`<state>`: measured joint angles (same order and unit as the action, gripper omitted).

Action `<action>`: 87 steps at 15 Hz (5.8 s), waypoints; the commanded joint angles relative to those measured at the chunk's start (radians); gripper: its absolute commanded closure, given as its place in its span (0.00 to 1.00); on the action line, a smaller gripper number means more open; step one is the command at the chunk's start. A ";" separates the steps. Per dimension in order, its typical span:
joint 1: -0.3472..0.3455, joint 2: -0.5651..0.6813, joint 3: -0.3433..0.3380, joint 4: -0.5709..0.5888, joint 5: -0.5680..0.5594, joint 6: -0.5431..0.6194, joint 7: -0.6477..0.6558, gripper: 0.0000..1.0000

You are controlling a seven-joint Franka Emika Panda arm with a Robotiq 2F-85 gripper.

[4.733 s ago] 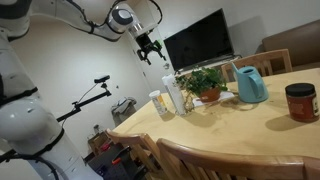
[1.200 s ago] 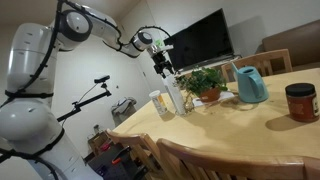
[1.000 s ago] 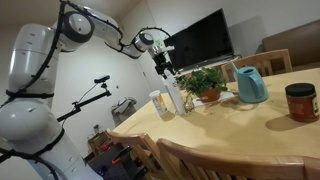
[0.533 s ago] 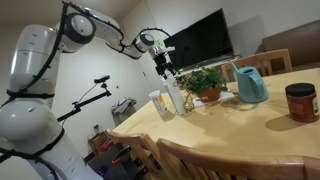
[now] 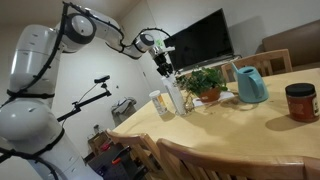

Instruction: Move the paper towel holder to the right, remove the lid from the white can on the left

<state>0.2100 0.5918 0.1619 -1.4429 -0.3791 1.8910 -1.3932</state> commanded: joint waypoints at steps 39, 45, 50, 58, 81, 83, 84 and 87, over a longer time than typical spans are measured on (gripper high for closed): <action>-0.279 -0.430 -0.126 -0.566 0.200 0.110 -0.057 0.97; -0.290 -0.455 -0.159 -0.524 0.201 0.068 -0.038 0.97; -0.286 -0.445 -0.169 -0.418 0.197 -0.007 -0.015 0.97; -0.287 -0.323 -0.188 -0.185 0.172 -0.101 0.072 0.97; -0.266 0.123 -0.150 0.262 0.104 -0.160 0.159 0.97; -0.266 0.136 -0.150 0.273 0.104 -0.160 0.154 0.97; -0.264 0.140 -0.151 0.277 0.099 -0.163 0.155 0.97; -0.261 0.139 -0.150 0.288 0.097 -0.174 0.135 0.54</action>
<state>-0.0546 0.7203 0.0100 -1.2004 -0.2707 1.7441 -1.2296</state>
